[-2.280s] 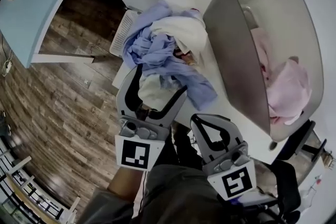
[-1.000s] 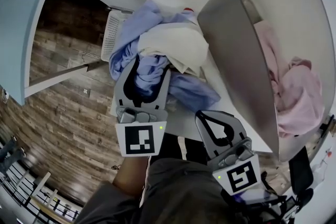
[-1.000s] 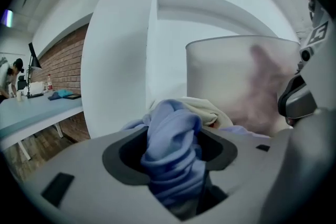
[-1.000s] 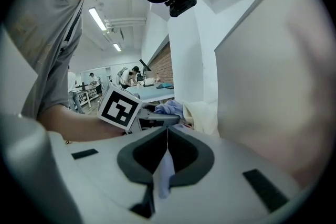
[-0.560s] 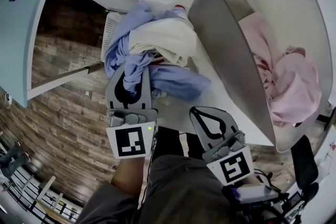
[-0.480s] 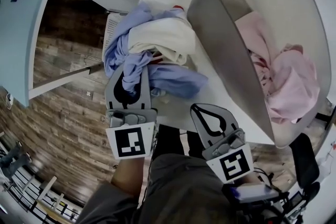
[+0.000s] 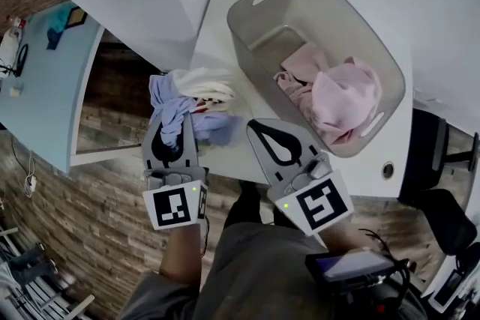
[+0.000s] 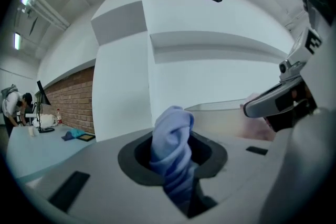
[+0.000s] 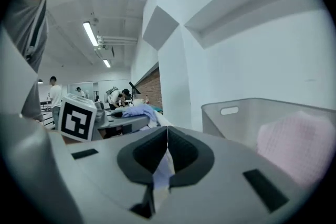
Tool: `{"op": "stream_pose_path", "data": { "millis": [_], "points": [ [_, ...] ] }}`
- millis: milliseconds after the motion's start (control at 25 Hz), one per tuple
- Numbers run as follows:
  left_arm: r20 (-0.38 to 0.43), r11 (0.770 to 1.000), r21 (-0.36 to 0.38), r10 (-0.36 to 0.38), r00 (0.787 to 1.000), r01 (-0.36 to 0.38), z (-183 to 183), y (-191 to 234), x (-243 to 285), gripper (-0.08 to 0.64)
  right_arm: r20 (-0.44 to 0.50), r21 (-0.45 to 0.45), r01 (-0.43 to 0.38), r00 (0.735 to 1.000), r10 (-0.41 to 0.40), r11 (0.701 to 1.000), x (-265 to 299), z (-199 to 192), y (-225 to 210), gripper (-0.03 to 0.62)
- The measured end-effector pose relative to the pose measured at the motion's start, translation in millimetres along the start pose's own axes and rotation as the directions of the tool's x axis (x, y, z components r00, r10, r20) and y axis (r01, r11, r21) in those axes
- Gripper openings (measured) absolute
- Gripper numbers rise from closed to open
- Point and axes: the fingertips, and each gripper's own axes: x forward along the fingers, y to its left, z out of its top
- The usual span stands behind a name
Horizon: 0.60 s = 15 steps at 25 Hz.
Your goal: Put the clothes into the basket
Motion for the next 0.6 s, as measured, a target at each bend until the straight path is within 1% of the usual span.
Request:
{"op": "stream_pose_path", "data": {
  "millis": [80, 160, 280, 440, 600],
  "points": [
    [0.019, 1.000, 0.009, -0.001, 1.000, 0.000, 23.4, -4.8, -10.7, 0.094, 0.028, 0.013, 0.011, 1.000, -0.012, 1.000, -9.4, 18.7, -4.0, 0.009],
    [0.042, 1.000, 0.013, -0.003, 0.999, 0.003, 44.2, -8.5, -20.1, 0.094, 0.042, 0.007, 0.010, 0.999, -0.011, 1.000, -21.1, 29.3, -3.0, 0.009],
    [0.080, 0.999, 0.033, -0.008, 0.997, 0.005, 73.0, -11.5, -29.5, 0.094, 0.047, -0.003, 0.003, 0.999, -0.003, 1.000, -37.3, 33.5, 5.1, 0.009],
    [0.128, 0.997, 0.078, -0.027, 0.991, 0.017, 109.5, -21.7, -35.1, 0.094, 0.080, 0.003, 0.001, 0.997, -0.002, 1.000, -58.2, 36.7, 12.4, 0.009],
    [0.177, 0.995, 0.095, -0.054, 0.983, 0.037, 144.0, -32.8, -39.2, 0.095, 0.097, 0.015, -0.001, 0.995, -0.001, 1.000, -81.2, 38.4, 16.8, 0.009]
  ]
}}
